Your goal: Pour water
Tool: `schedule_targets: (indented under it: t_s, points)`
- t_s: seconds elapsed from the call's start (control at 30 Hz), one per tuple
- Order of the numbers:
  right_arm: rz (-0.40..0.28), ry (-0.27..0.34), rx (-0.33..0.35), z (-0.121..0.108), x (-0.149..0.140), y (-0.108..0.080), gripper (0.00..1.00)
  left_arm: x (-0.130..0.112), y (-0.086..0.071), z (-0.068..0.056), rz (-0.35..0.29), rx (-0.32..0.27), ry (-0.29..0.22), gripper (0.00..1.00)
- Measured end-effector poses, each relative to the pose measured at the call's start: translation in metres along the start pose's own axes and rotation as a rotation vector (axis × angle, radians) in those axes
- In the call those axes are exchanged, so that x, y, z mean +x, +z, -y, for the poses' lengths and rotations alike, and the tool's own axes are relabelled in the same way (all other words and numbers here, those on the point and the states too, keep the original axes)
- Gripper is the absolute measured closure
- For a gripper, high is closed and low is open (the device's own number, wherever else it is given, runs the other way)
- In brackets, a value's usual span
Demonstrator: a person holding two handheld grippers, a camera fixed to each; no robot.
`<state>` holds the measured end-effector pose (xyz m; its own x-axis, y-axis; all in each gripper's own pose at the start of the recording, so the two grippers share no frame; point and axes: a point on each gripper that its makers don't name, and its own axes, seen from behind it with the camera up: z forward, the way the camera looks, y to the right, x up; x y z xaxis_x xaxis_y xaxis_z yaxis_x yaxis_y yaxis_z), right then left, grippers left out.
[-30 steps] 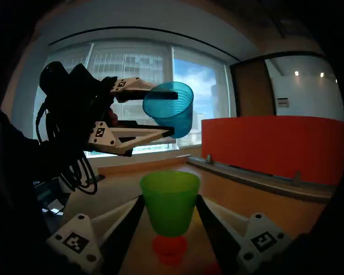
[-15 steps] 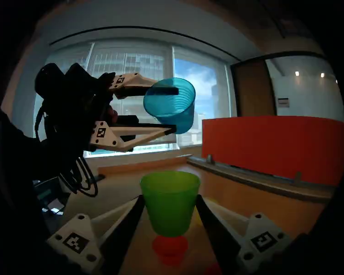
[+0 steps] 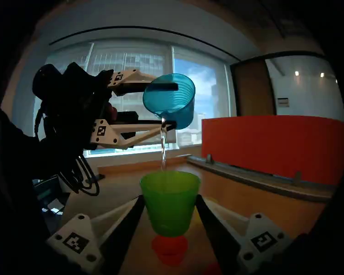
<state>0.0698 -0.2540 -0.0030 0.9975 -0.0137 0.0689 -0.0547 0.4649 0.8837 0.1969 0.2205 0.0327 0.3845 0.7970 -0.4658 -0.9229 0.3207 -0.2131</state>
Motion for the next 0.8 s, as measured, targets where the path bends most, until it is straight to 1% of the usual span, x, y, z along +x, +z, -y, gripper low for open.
schedule_targets:
  t_s: [0.3,0.5,0.8]
  points:
    - [-0.003,-0.002,0.0,0.0002,0.0019,-0.0019,0.15,0.0031,-0.0012,0.0026,-0.009,0.006,0.012,0.19]
    - [-0.006,0.0,-0.003,-0.001,0.0014,-0.0029,0.15,0.0045,-0.0015,0.0019,-0.013,0.009,0.017,0.19]
    - [-0.008,-0.002,-0.003,-0.0001,0.0026,-0.0036,0.15,0.0043,-0.0015,0.0045,-0.012,0.016,0.042,0.19]
